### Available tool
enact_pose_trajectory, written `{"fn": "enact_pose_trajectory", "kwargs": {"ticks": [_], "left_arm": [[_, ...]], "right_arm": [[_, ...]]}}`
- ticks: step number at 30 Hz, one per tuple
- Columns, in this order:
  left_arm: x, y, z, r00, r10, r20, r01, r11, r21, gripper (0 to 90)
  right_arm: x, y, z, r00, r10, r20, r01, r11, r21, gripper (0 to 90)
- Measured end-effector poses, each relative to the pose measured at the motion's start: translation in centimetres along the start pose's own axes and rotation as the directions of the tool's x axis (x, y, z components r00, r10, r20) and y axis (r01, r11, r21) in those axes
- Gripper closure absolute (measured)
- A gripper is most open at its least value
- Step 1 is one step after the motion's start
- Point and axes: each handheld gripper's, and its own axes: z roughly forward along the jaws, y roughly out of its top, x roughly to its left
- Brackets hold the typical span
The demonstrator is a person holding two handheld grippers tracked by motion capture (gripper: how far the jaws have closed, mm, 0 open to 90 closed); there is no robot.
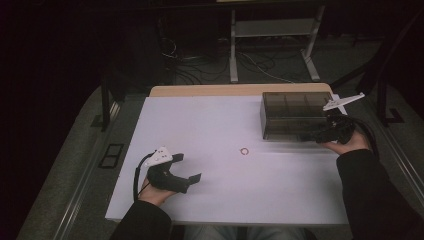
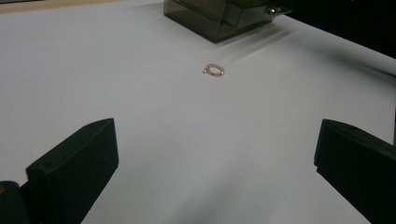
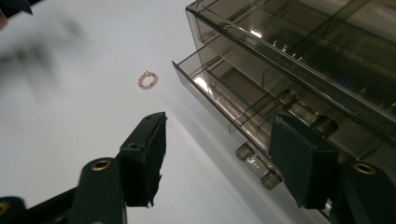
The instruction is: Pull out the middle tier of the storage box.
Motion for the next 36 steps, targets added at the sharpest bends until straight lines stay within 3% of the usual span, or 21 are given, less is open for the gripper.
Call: {"fn": "enact_pose_trajectory", "kwargs": {"ticks": [3,12,36], "left_arm": [[0.0,0.0,0.0,1.0000,0.000,0.000,0.000,1.0000,0.001,0.0],[0.0,0.0,0.0,1.0000,0.001,0.001,-0.001,1.0000,0.001,0.0],[0.0,0.0,0.0,1.0000,0.002,0.004,-0.002,1.0000,0.006,0.0]], "right_arm": [[0.4,0.2,0.2,0.9987,-0.051,0.002,0.051,0.999,-0.007,39.3],[0.7,0.4,1.3,0.9933,-0.115,-0.010,0.115,0.993,0.006,44.2],[0.0,0.4,3.7,0.9889,-0.149,-0.002,0.149,0.987,0.059,50.6]]}}
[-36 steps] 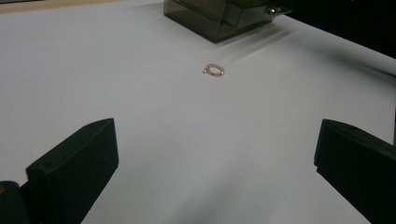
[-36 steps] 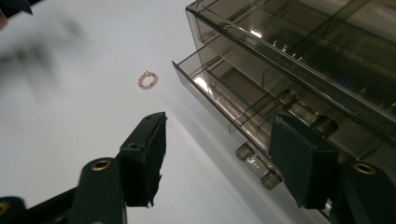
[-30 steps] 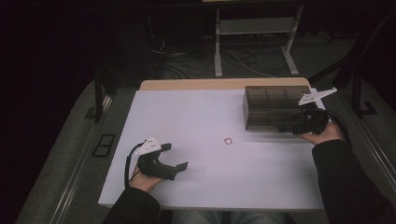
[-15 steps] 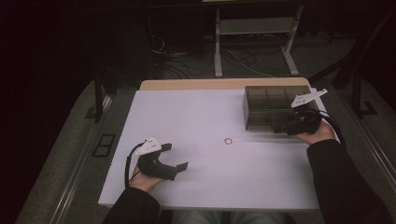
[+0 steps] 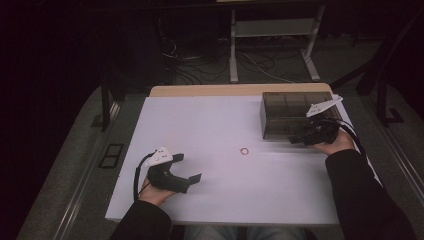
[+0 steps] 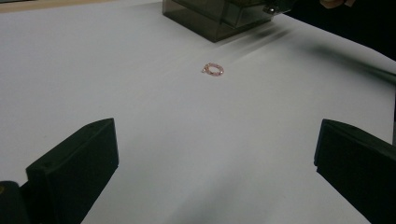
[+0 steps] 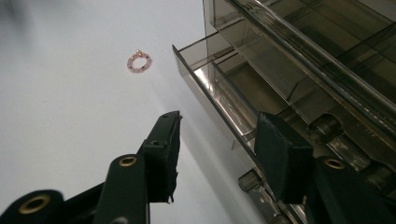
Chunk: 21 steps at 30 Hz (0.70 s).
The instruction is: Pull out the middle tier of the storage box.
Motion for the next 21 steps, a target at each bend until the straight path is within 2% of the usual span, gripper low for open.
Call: {"fn": "enact_pose_trajectory", "kwargs": {"ticks": [13,21], "left_arm": [[0.0,0.0,0.0,1.0000,0.005,0.002,-0.005,1.0000,0.006,0.0],[0.0,0.0,0.1,1.0000,0.004,0.002,-0.004,1.0000,0.004,0.0]], "right_arm": [[-1.1,-0.4,0.7,0.9983,0.045,-0.037,-0.045,0.999,-0.003,62.3],[-1.3,-0.6,0.8,0.9984,0.045,-0.033,-0.045,0.999,0.002,65.7]]}}
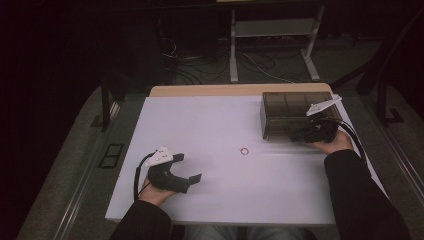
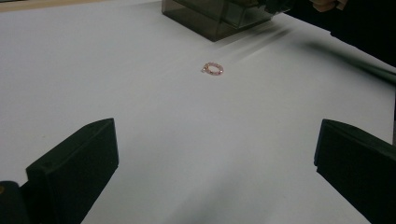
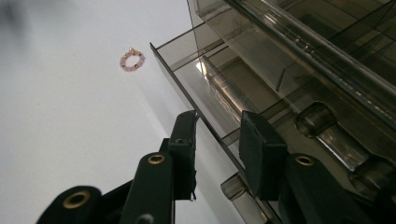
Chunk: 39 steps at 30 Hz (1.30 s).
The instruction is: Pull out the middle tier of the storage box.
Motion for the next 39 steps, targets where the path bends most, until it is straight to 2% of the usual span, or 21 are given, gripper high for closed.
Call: {"fn": "enact_pose_trajectory", "kwargs": {"ticks": [20,39], "left_arm": [[-0.1,0.1,0.0,1.0000,0.004,0.006,-0.004,1.0000,0.000,0.0],[-0.2,0.1,-0.1,0.9999,0.009,0.010,-0.009,0.9999,-0.006,0.0]], "right_arm": [[0.0,-0.3,-0.2,0.9998,0.013,-0.017,-0.013,1.000,0.000,67.1],[0.2,-1.4,-0.9,0.9992,0.035,-0.021,-0.036,0.999,-0.011,68.6]]}}
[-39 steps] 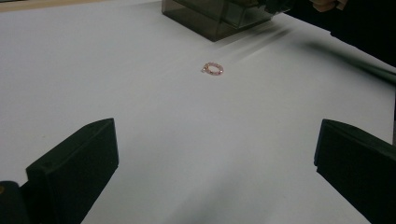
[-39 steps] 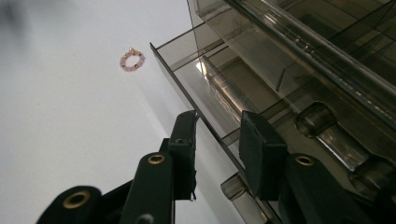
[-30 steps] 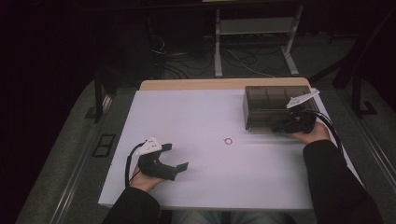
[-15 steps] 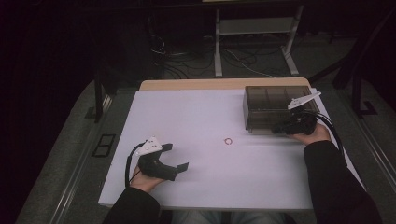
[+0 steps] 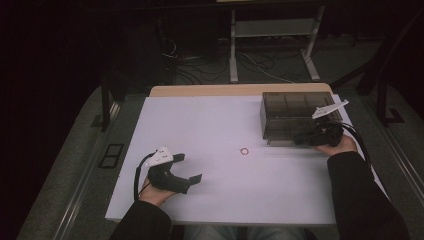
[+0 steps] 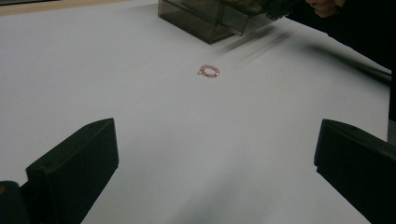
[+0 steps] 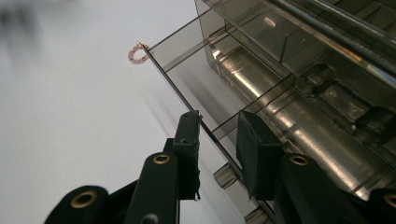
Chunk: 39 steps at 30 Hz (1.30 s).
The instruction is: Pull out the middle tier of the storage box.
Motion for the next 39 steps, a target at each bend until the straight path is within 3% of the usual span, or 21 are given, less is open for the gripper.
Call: {"fn": "enact_pose_trajectory", "kwargs": {"ticks": [39], "left_arm": [[-0.1,0.0,0.1,1.0000,0.003,0.004,-0.003,1.0000,0.003,0.0]], "right_arm": [[1.2,-0.8,-0.3,0.9996,0.008,-0.027,-0.007,1.000,0.025,70.4]]}}
